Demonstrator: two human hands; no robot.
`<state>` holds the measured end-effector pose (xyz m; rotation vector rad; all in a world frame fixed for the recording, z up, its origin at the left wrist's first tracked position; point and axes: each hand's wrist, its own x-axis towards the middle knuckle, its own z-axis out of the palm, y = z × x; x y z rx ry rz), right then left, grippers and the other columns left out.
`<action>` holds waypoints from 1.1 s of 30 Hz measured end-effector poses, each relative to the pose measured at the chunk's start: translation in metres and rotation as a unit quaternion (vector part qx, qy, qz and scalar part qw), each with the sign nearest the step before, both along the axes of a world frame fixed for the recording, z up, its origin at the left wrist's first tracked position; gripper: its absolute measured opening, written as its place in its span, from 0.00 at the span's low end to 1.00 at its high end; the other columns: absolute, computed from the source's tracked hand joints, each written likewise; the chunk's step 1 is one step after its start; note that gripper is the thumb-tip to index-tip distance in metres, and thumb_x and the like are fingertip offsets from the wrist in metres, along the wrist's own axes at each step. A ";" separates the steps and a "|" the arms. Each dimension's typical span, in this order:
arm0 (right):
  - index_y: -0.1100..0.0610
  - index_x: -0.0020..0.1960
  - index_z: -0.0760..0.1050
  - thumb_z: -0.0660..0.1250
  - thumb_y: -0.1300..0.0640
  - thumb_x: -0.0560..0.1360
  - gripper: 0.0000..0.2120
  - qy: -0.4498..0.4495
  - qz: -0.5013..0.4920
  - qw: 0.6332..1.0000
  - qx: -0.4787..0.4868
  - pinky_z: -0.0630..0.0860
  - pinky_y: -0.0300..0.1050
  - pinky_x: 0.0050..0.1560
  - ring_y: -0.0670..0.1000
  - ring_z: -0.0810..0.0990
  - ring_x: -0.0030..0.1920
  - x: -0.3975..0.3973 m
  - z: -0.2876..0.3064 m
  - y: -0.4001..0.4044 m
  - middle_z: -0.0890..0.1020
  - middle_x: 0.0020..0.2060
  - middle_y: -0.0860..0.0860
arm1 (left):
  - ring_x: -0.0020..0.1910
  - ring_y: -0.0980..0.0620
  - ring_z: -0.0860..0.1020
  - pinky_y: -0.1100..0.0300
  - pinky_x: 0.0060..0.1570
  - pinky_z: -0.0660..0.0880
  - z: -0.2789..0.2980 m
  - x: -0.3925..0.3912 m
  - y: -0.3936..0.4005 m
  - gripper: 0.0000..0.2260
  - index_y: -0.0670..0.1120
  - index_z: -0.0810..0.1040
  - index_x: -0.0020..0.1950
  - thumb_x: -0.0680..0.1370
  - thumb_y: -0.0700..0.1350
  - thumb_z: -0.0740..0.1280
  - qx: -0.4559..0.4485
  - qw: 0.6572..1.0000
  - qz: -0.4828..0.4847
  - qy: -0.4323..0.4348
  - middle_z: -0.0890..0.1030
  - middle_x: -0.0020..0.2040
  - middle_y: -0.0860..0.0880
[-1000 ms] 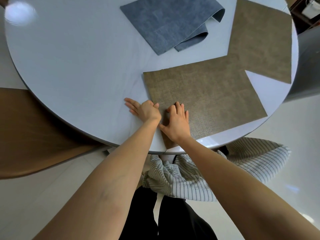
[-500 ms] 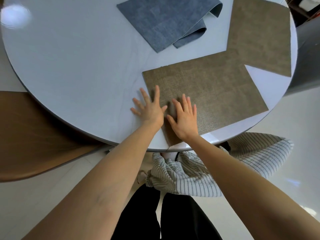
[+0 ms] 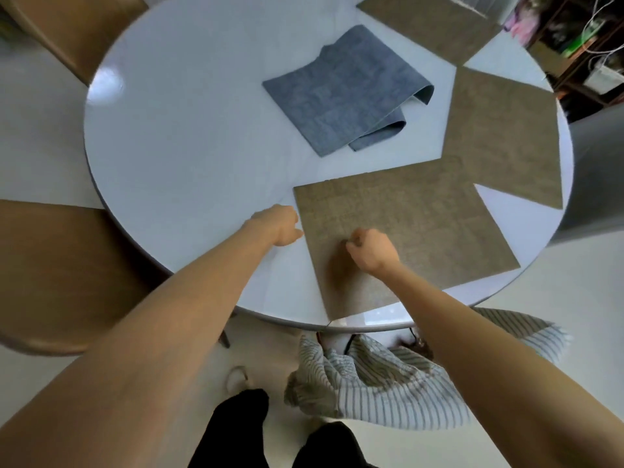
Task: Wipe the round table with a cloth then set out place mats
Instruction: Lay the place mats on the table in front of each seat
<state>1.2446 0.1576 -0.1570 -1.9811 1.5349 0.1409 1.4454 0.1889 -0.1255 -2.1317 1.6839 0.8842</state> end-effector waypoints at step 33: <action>0.60 0.65 0.67 0.73 0.42 0.68 0.34 -0.229 -0.387 0.889 -0.088 0.69 0.54 0.64 0.57 0.72 0.63 0.073 -0.012 -0.347 0.74 0.59 0.53 | 0.75 0.37 0.34 0.31 0.70 0.45 -0.034 0.007 -0.309 0.50 0.54 0.35 0.78 0.72 0.64 0.69 -0.073 0.993 -0.068 0.054 0.31 0.77 0.47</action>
